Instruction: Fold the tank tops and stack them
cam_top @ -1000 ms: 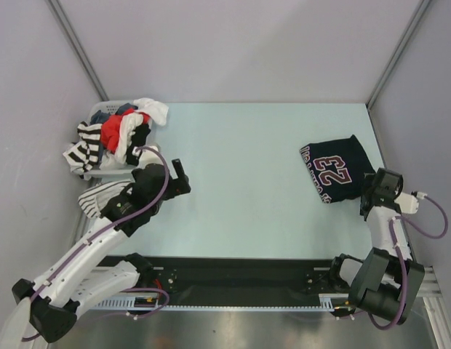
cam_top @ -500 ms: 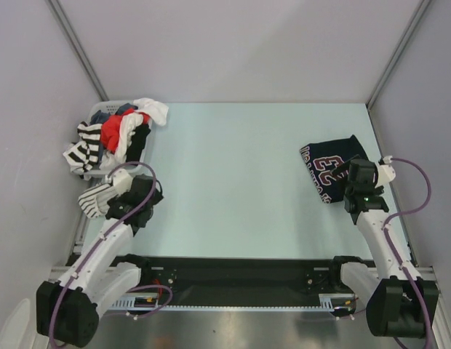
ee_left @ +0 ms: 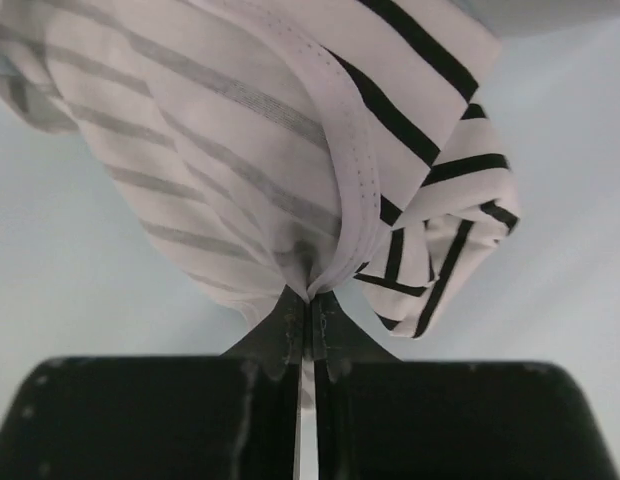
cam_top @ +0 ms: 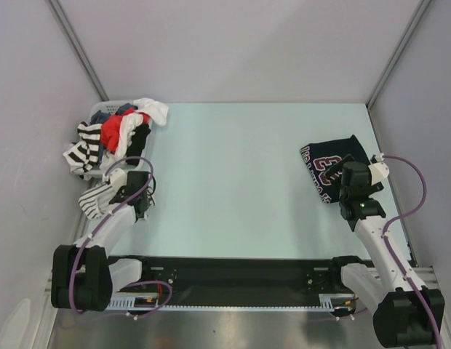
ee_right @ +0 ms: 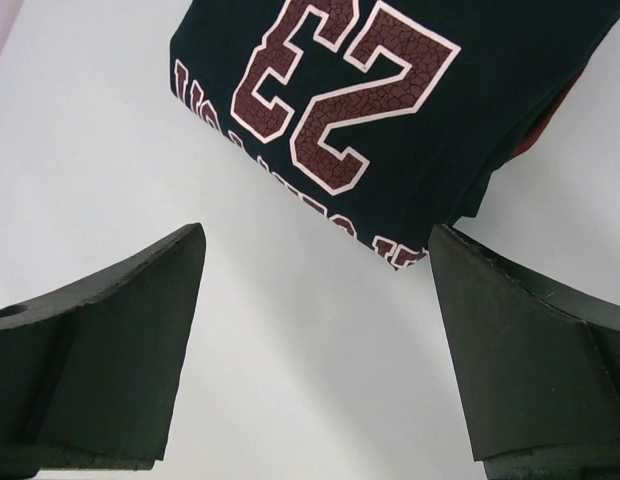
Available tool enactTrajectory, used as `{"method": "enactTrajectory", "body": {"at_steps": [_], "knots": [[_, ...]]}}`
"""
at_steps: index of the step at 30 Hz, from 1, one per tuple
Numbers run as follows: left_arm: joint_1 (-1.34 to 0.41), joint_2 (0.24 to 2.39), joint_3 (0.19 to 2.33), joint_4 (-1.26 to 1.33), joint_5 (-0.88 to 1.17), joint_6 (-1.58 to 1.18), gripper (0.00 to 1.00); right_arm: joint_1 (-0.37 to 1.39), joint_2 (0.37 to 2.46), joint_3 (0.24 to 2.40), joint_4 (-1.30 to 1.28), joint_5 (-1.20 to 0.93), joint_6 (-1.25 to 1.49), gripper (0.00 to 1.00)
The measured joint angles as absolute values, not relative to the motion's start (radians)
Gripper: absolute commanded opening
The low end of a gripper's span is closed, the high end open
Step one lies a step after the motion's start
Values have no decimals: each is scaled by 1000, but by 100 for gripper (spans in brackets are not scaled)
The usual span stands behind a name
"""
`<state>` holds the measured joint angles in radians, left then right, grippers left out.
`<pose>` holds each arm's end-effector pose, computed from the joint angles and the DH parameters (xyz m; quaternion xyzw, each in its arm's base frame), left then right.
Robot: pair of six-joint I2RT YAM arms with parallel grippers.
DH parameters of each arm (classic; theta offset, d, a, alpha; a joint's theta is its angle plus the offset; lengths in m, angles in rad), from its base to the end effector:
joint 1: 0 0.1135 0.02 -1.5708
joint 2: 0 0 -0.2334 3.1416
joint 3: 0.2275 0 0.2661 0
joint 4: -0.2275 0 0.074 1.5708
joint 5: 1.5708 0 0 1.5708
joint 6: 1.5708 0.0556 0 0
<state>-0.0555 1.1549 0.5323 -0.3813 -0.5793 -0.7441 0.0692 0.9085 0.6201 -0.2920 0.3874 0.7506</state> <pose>0.2374 0.0173 0.1229 -0.3858 0.8391 0.1483 0.3536 0.2479 -0.0039 0.2126 0.3747 0.7832 0.0305 0.4952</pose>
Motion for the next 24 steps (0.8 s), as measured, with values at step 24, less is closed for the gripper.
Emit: {"method": "enactTrajectory", "body": {"at_steps": [24], "knots": [[-662, 1394, 1889, -342, 28, -724, 1, 118, 878, 518, -179, 409, 701, 95]]}}
